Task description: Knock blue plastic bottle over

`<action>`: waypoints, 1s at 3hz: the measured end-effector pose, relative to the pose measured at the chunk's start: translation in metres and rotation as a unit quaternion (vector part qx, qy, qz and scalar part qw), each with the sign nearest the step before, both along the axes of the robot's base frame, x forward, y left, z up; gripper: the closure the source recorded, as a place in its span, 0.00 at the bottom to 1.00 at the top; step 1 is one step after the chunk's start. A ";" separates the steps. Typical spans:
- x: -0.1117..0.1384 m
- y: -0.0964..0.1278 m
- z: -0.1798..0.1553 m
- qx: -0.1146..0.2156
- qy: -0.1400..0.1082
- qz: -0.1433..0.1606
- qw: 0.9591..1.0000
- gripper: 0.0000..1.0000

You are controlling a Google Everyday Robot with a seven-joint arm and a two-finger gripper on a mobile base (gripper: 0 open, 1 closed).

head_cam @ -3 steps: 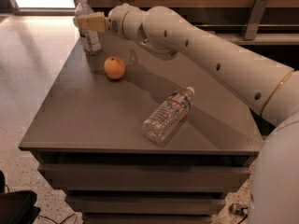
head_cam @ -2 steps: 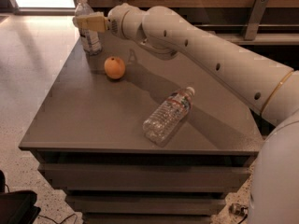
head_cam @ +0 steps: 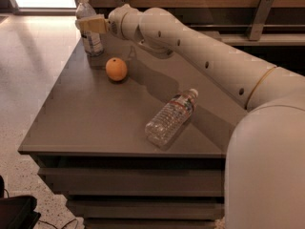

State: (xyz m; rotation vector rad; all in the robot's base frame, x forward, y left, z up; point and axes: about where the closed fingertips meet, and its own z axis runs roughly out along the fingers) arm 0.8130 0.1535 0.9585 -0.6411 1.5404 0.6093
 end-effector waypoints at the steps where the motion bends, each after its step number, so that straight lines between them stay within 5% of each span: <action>1: 0.017 0.010 -0.012 0.012 -0.007 0.015 1.000 0.00; 3: 0.036 0.025 -0.016 0.016 -0.010 0.058 0.998 0.00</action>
Offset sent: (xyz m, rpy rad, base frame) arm 0.0464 0.0216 -0.0246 0.0472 -0.0166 0.1091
